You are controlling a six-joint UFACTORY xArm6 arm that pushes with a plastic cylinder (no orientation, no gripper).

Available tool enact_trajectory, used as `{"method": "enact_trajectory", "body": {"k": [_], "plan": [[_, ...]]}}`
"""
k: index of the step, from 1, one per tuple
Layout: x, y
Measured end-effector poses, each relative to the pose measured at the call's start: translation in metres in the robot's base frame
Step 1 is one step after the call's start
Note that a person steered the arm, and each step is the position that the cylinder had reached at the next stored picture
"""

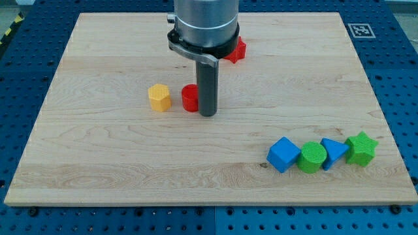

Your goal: Slide the red star towards the red circle

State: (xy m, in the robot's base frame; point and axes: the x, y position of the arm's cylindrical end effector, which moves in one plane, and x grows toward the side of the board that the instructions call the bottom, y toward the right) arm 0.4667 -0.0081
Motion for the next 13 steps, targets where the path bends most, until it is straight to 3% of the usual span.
{"method": "enact_trajectory", "body": {"k": [2, 4, 6, 7, 8, 9, 11, 13], "plan": [[0.013, 0.029], [-0.036, 0.044], [-0.058, 0.177], [-0.109, 0.208], [-0.161, 0.189], [-0.179, 0.151], [-0.142, 0.084], [-0.143, 0.103]]}}
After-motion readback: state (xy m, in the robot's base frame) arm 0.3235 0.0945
